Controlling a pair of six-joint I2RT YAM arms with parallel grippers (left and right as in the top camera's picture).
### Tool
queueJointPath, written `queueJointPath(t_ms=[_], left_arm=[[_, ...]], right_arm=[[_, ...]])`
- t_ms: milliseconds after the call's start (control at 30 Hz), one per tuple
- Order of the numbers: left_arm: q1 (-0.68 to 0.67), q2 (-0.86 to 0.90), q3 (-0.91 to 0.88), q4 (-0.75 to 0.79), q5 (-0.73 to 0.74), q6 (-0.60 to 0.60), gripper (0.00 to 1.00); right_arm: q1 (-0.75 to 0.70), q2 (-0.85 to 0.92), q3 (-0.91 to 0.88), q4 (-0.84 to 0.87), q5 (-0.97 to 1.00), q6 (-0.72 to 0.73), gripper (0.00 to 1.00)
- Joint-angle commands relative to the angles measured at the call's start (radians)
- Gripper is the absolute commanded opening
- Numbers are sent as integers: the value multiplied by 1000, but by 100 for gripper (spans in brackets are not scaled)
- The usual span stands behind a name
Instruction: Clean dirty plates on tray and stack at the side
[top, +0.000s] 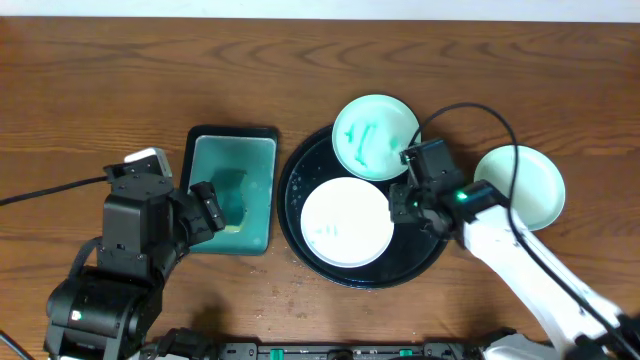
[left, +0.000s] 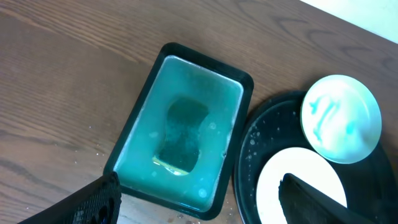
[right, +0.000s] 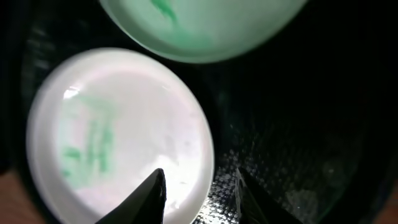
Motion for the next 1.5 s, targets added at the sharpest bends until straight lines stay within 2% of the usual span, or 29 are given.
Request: queueJointPath(t_ms=[0,233,300,500,733,833,933,1033,1167,1467], left_arm=[[5,53,-32,-3,12,7,82],[5,272,-72,-14,14,14,81],[5,346,-72,15,9,53,81],[6,598,-72,81,9,51,80],[62,879,-72,147,48,41,63],[105,950,-72,192,87,48,50],[136,977,-71,230,140,64,43],[148,979,-71,263,192,104,25],[148,978,-71,252,194,109,7],[148,883,-21,142,193,138,7]], right_arm=[[-2,-79,19,-11,15,-58,35],[-2,-100,19,-35,15,-58,35],[-2,-100,19,-50,15,-58,35],[-2,-100,18,-71,15,-58,35],[-2,-100,18,-94,28,-58,36],[-2,-100,17,-101,35,-58,36],[-2,-100,17,-101,34,-58,37],[-2,-100,17,-101,35,-58,37],[-2,-100,17,-101,34,-58,37],[-2,-100,17,-100,65,-53,37]])
